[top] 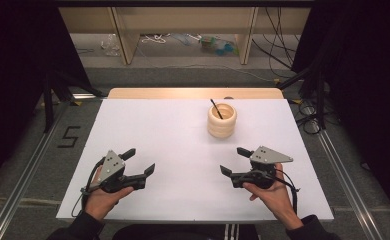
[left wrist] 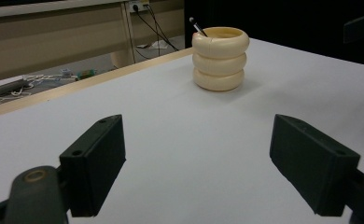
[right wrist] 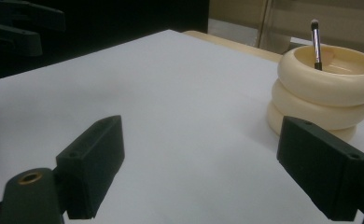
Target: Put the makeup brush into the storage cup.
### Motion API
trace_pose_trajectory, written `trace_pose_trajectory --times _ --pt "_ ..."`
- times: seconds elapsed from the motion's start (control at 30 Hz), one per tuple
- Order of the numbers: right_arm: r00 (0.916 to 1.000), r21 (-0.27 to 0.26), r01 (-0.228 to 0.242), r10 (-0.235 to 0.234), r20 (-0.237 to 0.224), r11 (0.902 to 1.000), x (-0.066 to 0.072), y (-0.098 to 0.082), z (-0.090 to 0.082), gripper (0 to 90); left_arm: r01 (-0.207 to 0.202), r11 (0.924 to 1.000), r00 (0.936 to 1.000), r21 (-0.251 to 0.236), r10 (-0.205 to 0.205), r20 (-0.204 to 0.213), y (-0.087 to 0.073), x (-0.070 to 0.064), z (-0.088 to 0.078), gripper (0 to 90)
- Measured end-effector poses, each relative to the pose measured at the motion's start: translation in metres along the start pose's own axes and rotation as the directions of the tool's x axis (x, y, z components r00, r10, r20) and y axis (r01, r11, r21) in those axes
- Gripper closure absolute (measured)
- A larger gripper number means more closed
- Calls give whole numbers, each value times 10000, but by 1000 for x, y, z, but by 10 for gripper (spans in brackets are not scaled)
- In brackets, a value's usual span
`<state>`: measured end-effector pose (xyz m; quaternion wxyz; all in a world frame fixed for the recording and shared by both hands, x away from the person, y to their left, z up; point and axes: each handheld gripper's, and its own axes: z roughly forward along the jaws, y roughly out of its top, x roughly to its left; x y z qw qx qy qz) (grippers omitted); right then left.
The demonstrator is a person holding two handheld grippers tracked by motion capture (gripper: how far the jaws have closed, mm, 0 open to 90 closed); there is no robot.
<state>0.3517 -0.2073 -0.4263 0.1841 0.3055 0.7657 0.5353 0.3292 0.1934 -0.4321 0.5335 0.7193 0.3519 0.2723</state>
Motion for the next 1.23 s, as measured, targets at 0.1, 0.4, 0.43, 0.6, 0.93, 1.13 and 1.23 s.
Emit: trace_pose_trajectory --times 0.1,0.4,0.43,0.6,0.93,1.13,1.23 --pt "10000 -39 36 -36 58 10000 0 0 -2 161 -20 10000 10000 33 20 -19 0 -1 0 182" --pt "9996 160 77 -82 276 9998 -6 -2 -3 160 -34 10000 10000 43 34 22 0 -1 0 182" --pt "9997 132 55 -58 230 9999 -6 -2 -3 161 -23 10000 10000 36 22 16 0 -1 0 182" --pt "9995 42 80 -81 312 10000 -6 -1 -4 161 -38 10000 10000 33 38 20 0 -1 0 182" --pt "9978 -235 108 -93 655 9997 -10 -2 -4 161 -39 10000 10000 16 39 29 0 -1 0 182" --pt "9986 -168 -5 14 535 9999 -9 -2 -4 161 -45 10000 10000 17 45 38 0 -1 0 182" --pt "9982 -189 12 0 595 9998 -9 -3 -3 161 -56 10000 10000 35 56 46 0 -1 0 182"
